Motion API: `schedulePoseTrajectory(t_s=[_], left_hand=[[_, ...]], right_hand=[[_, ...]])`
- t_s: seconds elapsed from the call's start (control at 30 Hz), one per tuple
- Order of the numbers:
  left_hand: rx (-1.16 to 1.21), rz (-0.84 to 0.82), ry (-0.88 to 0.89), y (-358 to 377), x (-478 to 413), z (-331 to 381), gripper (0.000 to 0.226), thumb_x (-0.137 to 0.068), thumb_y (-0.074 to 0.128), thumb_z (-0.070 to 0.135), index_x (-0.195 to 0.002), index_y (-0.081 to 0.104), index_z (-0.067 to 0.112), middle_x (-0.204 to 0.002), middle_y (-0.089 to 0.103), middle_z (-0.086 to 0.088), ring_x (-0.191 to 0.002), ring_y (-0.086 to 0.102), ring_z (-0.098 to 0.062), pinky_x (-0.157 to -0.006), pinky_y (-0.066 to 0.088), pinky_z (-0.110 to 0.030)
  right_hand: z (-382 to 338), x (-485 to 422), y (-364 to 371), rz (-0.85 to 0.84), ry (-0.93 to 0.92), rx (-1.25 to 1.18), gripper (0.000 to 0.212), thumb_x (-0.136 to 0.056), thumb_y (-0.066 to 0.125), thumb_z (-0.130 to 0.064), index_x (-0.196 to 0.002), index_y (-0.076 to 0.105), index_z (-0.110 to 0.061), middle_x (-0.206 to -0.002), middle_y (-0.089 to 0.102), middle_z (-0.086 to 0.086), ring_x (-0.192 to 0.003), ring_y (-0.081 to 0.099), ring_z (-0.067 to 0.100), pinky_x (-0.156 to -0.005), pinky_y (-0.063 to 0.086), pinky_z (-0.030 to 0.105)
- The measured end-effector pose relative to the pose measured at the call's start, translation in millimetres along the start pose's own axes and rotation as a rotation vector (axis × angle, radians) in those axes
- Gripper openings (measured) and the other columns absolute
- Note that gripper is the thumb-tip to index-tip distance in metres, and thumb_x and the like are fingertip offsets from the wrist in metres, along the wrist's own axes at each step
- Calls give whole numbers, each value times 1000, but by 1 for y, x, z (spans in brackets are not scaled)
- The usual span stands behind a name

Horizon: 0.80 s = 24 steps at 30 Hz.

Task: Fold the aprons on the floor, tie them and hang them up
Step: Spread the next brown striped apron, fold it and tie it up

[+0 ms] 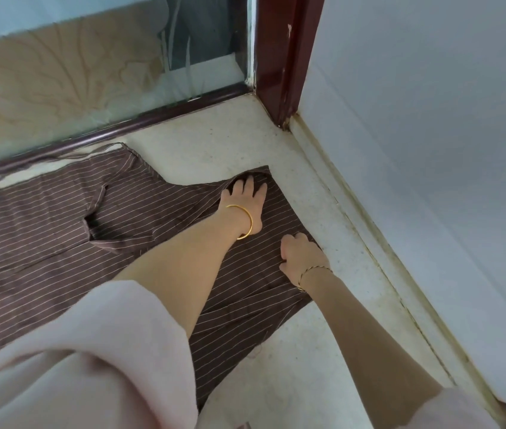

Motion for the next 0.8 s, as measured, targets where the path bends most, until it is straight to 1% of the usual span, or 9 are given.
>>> schedulePoseTrajectory(t_s=[0.13,0.2,0.27,0.37,0.43,0.5,0.57,0.67,0.8], left_hand=[[339,115,101,-23,16,-4,63,-90,50,9,-148,25,17,-155,20,-6,-141,21,-27,-114,27,-43],[534,185,121,-24,47,-10,54,-90,52,4,-141,39,17,-149,34,-3,-136,34,-21,-112,31,-34],[677,178,104,-9,81,-20,47,-90,52,3,-135,47,17,-141,44,-2,-128,45,-17,-107,37,-29],[693,128,93,24,132,-40,40,-91,52,2,-128,54,18,-133,52,-2,-115,55,-14,-97,45,-24],[713,126,56,38,158,-57,32,-93,51,5,-121,59,17,-121,58,-1,-99,61,-11,-85,51,-18],[738,119,26,45,182,-72,22,-94,49,8,-110,60,18,-104,58,3,-75,58,-5,-61,48,-10],[757,95,3,58,215,-90,13,-94,50,11,-101,58,19,-95,55,6,-66,51,-3,-49,41,-7],[795,50,-66,85,259,-109,2,-93,53,17,-94,55,17,-89,54,4,-65,48,-5,-50,36,-10],[853,-39,-179,129,318,-123,23,-95,52,29,-75,52,17,-66,50,3,-56,45,-8,-51,36,-18]], right_hand=[[0,9,-9,65,-8,-44,27,-92,56,-19,-117,48,-13,-120,49,9,-103,53,24,-92,49,32],[-7,22,-16,170,-8,-129,22,-93,54,-16,-114,51,-14,-115,52,8,-97,55,21,-87,49,28],[-22,41,-17,247,-16,-228,19,-92,55,-14,-112,53,-16,-111,54,6,-91,57,18,-83,49,24],[-67,71,8,197,-91,-285,17,-92,56,-15,-109,55,-19,-110,55,3,-87,60,16,-83,49,21],[-93,89,27,136,-130,-299,16,-92,55,-13,-107,56,-19,-109,56,3,-87,60,16,-84,51,24],[-111,105,41,103,-154,-301,15,-92,55,-12,-105,56,-19,-106,58,3,-88,60,17,-84,53,27],[-131,127,61,63,-168,-313,12,-92,56,-11,-101,56,-19,-102,61,3,-86,62,17,-83,55,29],[-144,160,92,4,-129,-362,11,-92,55,-10,-95,54,-20,-97,63,2,-83,65,18,-82,56,32],[-160,207,125,6,-98,-345,10,-91,53,-11,-90,52,-21,-90,61,-1,-82,61,17,-79,55,32]])
Point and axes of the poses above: each hand's wrist, its own x-axis away from the middle knuckle, its own y-axis out of the palm, z = x × y, the point moved 9 cm from there along -x, towards the middle knuckle
